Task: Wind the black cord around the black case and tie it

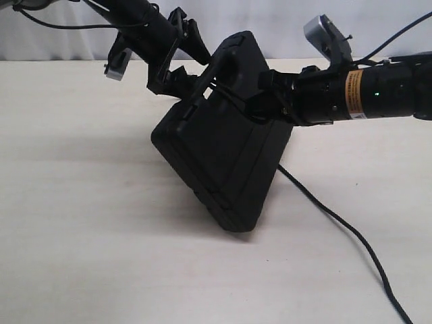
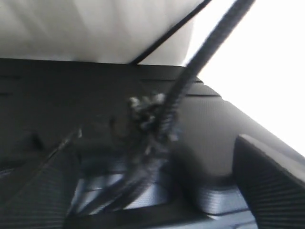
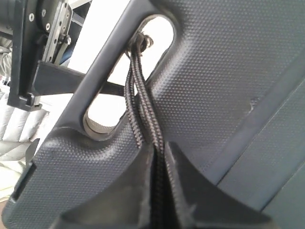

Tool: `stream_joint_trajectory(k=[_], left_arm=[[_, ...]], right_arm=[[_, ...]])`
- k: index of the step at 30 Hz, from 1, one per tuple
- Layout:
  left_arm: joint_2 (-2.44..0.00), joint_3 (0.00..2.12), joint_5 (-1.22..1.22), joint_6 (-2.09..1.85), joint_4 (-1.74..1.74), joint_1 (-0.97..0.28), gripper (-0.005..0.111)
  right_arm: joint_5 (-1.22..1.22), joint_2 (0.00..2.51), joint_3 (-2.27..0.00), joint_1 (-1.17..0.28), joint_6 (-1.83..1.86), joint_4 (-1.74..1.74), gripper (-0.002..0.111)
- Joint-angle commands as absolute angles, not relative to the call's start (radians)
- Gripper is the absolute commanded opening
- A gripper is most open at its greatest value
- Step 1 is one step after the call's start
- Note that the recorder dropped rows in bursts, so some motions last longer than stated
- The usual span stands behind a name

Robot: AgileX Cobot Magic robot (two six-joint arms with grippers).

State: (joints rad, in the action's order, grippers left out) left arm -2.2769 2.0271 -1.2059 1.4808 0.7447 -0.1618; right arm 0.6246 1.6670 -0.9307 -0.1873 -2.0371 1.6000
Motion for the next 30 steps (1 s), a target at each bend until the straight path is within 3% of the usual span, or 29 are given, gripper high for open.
stream_joint_trajectory(k=[1,8,15,21,24,27,30], left_arm=[[-2.264,2.026,-1.154,1.488,0.752,-0.163,0.084],[-2.264,2.026,-1.092,1.466,0.752,-0.161,0.084],[-2.244,2.026,-1.221,0.957,0.727,-0.104,0.084],[-2.082,2.026,-1.221,0.838,0.260,-0.106,0.084],[-2.024,2.026,-1.221,0.469,0.180,-0.106,0.084],[-2.008,2.021,-1.221,-0.102,0.358,-0.131,0.084],[-2.006,1.988,-1.221,-0.349,0.398,-0.189,0.084]], right_arm=[[0.626,1.667,-0.936,-0.188,-2.027,1.594,0.004],[0.626,1.667,-0.936,-0.188,-2.027,1.594,0.004],[0.608,1.667,-0.936,-0.186,-2.027,1.589,0.004],[0.597,1.667,-0.936,-0.186,-2.027,1.587,0.004],[0.597,1.667,-0.936,-0.186,-2.027,1.586,0.004],[0.603,1.667,-0.949,-0.186,-2.027,1.581,0.004],[0.627,1.667,-0.964,-0.188,-2.027,1.582,0.004]])
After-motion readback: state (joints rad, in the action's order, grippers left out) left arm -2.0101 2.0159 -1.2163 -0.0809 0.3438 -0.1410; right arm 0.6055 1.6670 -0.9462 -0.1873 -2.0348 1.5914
